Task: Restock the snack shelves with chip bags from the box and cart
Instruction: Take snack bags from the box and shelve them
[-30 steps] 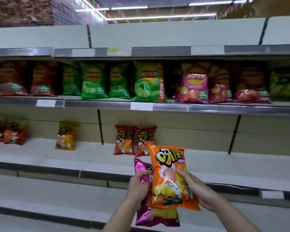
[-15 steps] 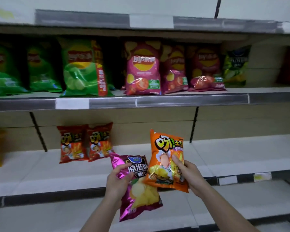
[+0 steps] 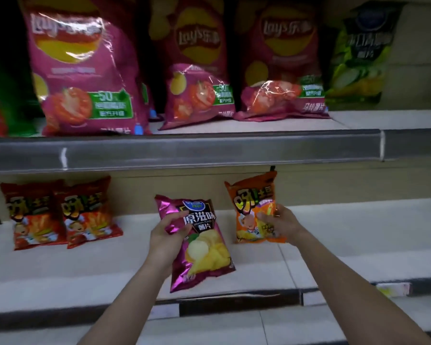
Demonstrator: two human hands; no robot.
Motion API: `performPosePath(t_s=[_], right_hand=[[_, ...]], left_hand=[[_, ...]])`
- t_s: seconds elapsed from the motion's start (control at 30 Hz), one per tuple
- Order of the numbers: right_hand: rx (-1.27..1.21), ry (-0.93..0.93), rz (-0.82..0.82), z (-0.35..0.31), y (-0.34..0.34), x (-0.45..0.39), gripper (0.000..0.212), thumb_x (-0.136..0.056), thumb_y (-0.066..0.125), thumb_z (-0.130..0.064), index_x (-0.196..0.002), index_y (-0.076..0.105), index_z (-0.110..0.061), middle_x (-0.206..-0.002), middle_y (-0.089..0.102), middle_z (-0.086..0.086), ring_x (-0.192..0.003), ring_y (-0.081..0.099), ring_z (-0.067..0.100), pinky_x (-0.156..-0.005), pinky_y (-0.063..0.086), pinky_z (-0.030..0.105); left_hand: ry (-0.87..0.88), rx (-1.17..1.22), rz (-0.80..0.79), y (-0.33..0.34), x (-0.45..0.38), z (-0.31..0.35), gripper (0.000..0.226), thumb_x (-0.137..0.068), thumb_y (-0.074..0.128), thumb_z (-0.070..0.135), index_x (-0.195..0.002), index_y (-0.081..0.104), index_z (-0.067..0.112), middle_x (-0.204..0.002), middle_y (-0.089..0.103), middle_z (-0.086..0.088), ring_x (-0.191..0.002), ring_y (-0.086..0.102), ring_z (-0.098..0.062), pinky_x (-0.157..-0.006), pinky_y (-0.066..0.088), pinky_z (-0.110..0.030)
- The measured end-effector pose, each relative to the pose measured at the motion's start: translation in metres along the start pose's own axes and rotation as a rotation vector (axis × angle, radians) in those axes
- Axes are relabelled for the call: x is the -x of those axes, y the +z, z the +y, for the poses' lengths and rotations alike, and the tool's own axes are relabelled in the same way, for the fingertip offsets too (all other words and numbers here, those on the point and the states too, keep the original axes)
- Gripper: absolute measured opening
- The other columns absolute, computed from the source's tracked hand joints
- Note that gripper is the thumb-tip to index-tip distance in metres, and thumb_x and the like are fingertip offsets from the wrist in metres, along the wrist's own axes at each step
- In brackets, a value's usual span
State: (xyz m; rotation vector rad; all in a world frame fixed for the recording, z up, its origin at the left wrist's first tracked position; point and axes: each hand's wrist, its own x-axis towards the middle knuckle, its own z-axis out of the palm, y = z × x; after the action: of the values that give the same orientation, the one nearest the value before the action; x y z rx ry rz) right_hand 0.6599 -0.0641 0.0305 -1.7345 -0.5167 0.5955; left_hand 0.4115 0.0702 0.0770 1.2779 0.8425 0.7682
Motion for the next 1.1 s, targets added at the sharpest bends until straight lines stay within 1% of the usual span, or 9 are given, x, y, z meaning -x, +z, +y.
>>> performPosePath(t_s=[0.17, 0.37, 0.5, 0.6, 0.7, 0.8, 0.87, 0.97, 1.1], right_hand=[[0.032, -0.026, -0.101, 0.003, 0.003, -0.037, 0.011, -0.086, 0.071, -0.007, -0.094, 0.067, -0.013, -0.088, 0.071, -0.001, -0.069, 0.07, 0.002, -0.057, 0.052, 0.012], [0.012, 0.003, -0.314, 0.016, 0.006, -0.064, 0.035, -0.09, 0.065, -0.006, -0.124, 0.059, -0.012, -0.116, 0.07, 0.011, -0.102, 0.07, 0.023, -0.076, 0.057, 0.027], [0.106, 0.071, -0.163, 0.001, 0.005, -0.056, 0.03, -0.087, 0.07, -0.007, -0.106, 0.049, -0.017, -0.104, 0.061, 0.001, -0.087, 0.063, 0.015, -0.071, 0.052, 0.022], [0.292, 0.024, 0.163, 0.007, 0.001, -0.054, 0.031, -0.09, 0.067, -0.014, -0.116, 0.053, -0.007, -0.111, 0.061, 0.008, -0.1, 0.061, 0.025, -0.072, 0.047, 0.026], [0.334, -0.1, 0.437, 0.002, -0.001, -0.031, 0.015, -0.094, 0.056, -0.014, -0.102, 0.059, -0.001, -0.1, 0.066, 0.017, -0.089, 0.063, 0.031, -0.071, 0.042, 0.03], [-0.012, -0.025, 0.175, -0.017, 0.005, 0.01, 0.022, -0.102, 0.047, -0.029, -0.111, 0.054, -0.01, -0.106, 0.066, 0.013, -0.089, 0.065, 0.025, -0.069, 0.053, 0.027], [-0.112, 0.106, -0.023, -0.015, 0.002, 0.035, 0.053, -0.088, 0.054, -0.061, -0.124, 0.049, -0.021, -0.117, 0.066, 0.002, -0.099, 0.067, 0.019, -0.078, 0.057, 0.03], [-0.16, 0.144, 0.067, -0.005, -0.016, 0.072, 0.084, -0.057, 0.075, -0.067, -0.126, 0.046, -0.029, -0.12, 0.068, -0.002, -0.107, 0.068, 0.019, -0.096, 0.053, 0.045], [-0.202, 0.091, 0.251, -0.007, -0.053, 0.117, 0.074, -0.07, 0.082, -0.047, -0.13, 0.049, -0.019, -0.114, 0.072, 0.004, -0.101, 0.071, 0.023, -0.092, 0.056, 0.045]], left_hand=[[0.014, -0.092, -0.02, 0.005, -0.019, 0.002, 0.026, -0.085, 0.066, -0.004, -0.1, 0.07, 0.017, -0.1, 0.062, 0.0, -0.079, 0.061, -0.008, -0.054, 0.048, -0.008], [0.031, -0.207, -0.079, 0.011, -0.041, 0.006, 0.025, -0.085, 0.067, -0.002, -0.103, 0.069, 0.016, -0.098, 0.061, 0.002, -0.08, 0.058, -0.005, -0.055, 0.047, -0.006], [-0.053, -0.139, -0.094, 0.025, -0.049, 0.007, 0.014, -0.084, 0.07, 0.003, -0.093, 0.067, 0.013, -0.09, 0.068, -0.002, -0.073, 0.063, -0.01, -0.059, 0.051, -0.017], [-0.06, -0.133, -0.172, 0.034, -0.053, 0.011, 0.014, -0.086, 0.069, 0.005, -0.084, 0.066, 0.019, -0.087, 0.07, 0.0, -0.072, 0.066, -0.007, -0.06, 0.051, -0.016], [-0.059, -0.068, -0.267, 0.045, -0.054, 0.015, 0.017, -0.086, 0.068, 0.004, -0.087, 0.066, 0.021, -0.086, 0.071, 0.007, -0.069, 0.068, -0.002, -0.057, 0.052, -0.015], [-0.087, -0.02, -0.434, 0.061, -0.051, 0.012, 0.019, -0.086, 0.067, 0.001, -0.092, 0.068, 0.019, -0.084, 0.075, 0.007, -0.073, 0.071, -0.006, -0.058, 0.054, -0.019], [-0.108, 0.015, -0.55, 0.076, -0.044, 0.007, 0.022, -0.085, 0.066, -0.003, -0.088, 0.07, 0.018, -0.086, 0.076, 0.002, -0.077, 0.072, -0.013, -0.061, 0.055, -0.024], [-0.102, 0.007, -0.693, 0.105, -0.03, -0.004, 0.029, -0.081, 0.069, -0.004, -0.075, 0.067, 0.024, -0.096, 0.072, -0.004, -0.083, 0.07, -0.02, -0.067, 0.055, -0.031], [-0.075, -0.002, -0.863, 0.14, -0.001, -0.013, 0.035, -0.083, 0.068, -0.004, -0.069, 0.06, 0.027, -0.09, 0.073, 0.001, -0.08, 0.071, -0.017, -0.065, 0.055, -0.033]])
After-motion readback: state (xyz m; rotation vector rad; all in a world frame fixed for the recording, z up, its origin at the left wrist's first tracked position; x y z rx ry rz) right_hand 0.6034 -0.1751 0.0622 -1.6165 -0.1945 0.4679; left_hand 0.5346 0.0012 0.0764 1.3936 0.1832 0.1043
